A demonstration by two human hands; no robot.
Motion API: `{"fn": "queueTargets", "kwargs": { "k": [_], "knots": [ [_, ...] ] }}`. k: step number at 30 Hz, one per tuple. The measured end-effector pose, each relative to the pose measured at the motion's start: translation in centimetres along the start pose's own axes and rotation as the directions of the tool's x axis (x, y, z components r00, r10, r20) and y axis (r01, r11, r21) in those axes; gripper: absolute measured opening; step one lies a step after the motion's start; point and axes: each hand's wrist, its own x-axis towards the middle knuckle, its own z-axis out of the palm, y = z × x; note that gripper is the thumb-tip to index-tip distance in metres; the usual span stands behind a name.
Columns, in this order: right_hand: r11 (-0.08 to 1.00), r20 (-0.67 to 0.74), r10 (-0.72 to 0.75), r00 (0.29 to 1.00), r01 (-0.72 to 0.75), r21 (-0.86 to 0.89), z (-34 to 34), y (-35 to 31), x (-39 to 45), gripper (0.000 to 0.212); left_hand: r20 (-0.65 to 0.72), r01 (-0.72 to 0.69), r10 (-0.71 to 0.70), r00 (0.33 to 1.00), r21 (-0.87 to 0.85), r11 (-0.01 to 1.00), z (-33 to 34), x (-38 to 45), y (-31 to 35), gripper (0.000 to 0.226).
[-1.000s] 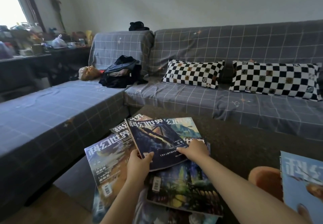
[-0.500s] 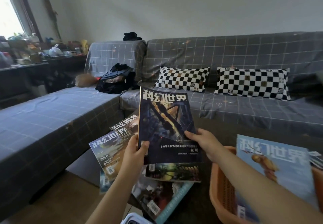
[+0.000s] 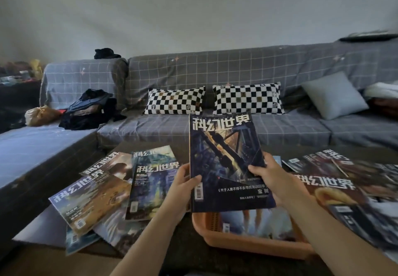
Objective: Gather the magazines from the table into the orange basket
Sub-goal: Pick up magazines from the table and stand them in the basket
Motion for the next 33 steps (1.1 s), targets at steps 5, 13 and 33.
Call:
{"fn": "queueTargets", "kwargs": {
  "k": [5, 13, 33],
  "knots": [
    [0.921, -0.226, -0.052, 0.973, -0.041, -0.388, -5.1, 3.3, -1.1, 0.026, 0.027, 0.029, -0.034, 0.999, 0.167, 0.986, 4.7, 1.0, -3.0, 0.020],
    [0.821, -0.304, -0.101, 0.947, -0.093, -0.563, -6.8, 7.3, -2.1, 0.037, -0.079, 0.039, 0.036, 0.996, 0.784, 0.620, 7.1, 1.1, -5.1, 0.020],
    [0.753, -0.282, 0.107, 0.953, -0.263, -0.603, -6.8, 7.6, -1.8, 0.019, -0.049, 0.009, 0.071, 0.996, 0.877, 0.481, 7.0, 1.4, -5.6, 0.014]
  ]
}}
